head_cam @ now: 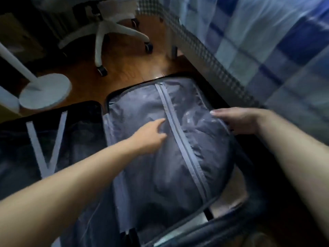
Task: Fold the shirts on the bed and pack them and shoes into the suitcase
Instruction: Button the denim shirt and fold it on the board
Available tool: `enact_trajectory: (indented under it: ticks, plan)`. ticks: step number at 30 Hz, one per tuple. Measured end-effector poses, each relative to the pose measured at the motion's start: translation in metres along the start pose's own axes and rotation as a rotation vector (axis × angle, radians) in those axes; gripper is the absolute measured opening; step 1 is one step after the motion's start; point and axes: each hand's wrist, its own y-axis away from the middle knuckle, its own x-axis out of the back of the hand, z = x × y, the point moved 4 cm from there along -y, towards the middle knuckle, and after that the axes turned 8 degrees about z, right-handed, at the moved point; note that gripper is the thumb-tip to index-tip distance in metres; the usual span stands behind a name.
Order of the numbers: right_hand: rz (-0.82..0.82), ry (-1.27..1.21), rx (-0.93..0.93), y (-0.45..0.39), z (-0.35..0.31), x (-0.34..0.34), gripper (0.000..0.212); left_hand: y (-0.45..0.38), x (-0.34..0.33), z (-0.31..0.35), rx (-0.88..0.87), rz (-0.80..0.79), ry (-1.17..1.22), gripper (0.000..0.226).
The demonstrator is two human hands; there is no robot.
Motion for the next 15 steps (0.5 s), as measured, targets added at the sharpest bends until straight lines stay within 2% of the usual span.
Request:
enact_trajectory:
  ticks: [2,4,7,9,12,13,14,15]
  plan:
    - [0.159,0.232,0.067,-0.020,0.031,-0.013,0.062,0.020,-0.018,-0.057,0.143,-0.062,-0.345,0.078]
    - [0.374,0.490,0.113,-0.038,0.059,-0.024,0.045,0.044,-0.039,-0.093,0.211,-0.150,-0.482,0.088]
    - [0.722,0.779,0.172,-0.029,0.075,-0.027,0.022,0.061,-0.071,-0.107,0.060,-0.176,-0.619,0.088]
    - [0.877,0.980,0.270,-0.014,0.072,-0.028,0.013,0.064,-0.087,-0.111,-0.007,-0.191,-0.700,0.089]
    - [1.017,1.212,0.447,0.001,0.063,-0.054,0.025,0.064,-0.100,-0.121,-0.075,-0.216,-0.807,0.092]
    - [1.013,1.244,0.532,0.006,0.057,-0.072,0.025,0.063,-0.102,-0.124,-0.097,-0.218,-0.823,0.093]
    - [0.968,1.249,0.673,0.011,0.054,-0.098,0.021,0.061,-0.102,-0.125,-0.102,-0.228,-0.813,0.091]
    - [0.845,1.210,0.846,0.017,0.054,-0.129,0.016,0.057,-0.100,-0.126,-0.096,-0.237,-0.781,0.089]
